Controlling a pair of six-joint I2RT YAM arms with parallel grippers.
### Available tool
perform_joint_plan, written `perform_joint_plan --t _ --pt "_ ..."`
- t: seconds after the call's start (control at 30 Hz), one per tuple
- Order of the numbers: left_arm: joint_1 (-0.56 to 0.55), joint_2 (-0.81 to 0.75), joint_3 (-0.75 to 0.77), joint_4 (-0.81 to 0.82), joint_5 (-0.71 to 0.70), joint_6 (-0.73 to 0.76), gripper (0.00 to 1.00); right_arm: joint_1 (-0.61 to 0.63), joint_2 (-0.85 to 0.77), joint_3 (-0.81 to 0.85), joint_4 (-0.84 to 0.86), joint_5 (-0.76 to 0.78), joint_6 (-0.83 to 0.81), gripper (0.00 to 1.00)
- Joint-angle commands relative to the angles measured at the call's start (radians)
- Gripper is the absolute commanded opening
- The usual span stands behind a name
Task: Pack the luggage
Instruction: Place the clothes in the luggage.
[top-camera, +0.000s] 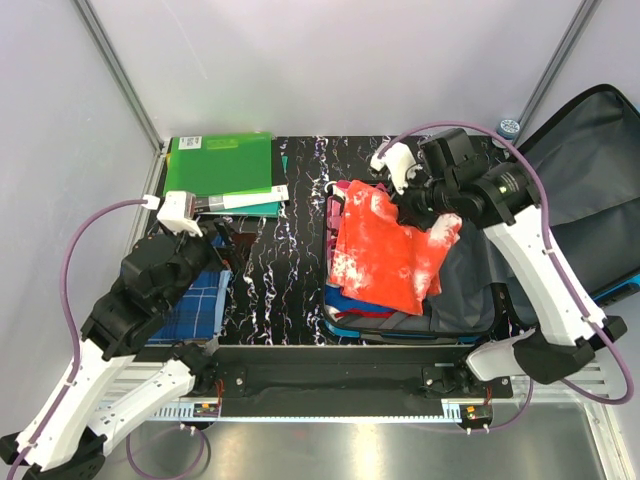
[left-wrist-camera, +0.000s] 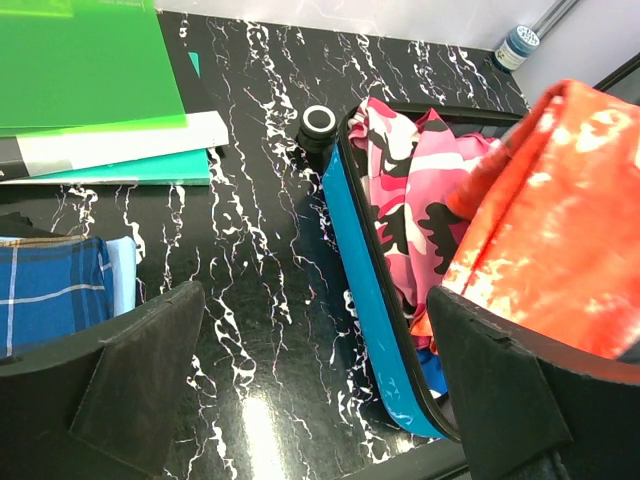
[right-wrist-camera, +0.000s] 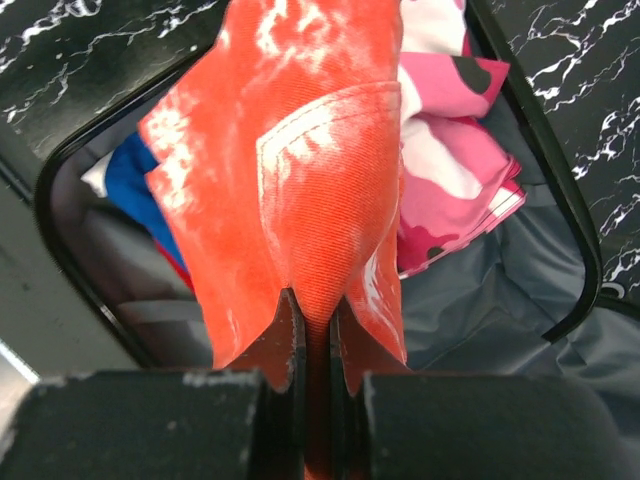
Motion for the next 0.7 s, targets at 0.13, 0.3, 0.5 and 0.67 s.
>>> perform_joint_plan --t 0.13,0.3,0.5,0.67 --pt "0.012 0.007 -0.013 0.05 0.008 0.019 0.99 -0.063 0.024 -0.005 0.244 -0.137 -0.073 0.0" --pt "0.015 0.013 -0.027 0.062 0.02 0.016 0.99 -0.127 0.058 -0.007 0.313 -0.181 -0.087 0.0" --pt "0.024 0.016 -0.036 0.071 0.023 0.019 0.99 -0.211 0.168 0.021 0.378 -0.23 -0.089 0.0" --pt "0.03 0.027 -0.039 0.081 0.027 0.024 0.99 -0.253 0.314 0.055 0.465 -0.249 -0.084 0.0"
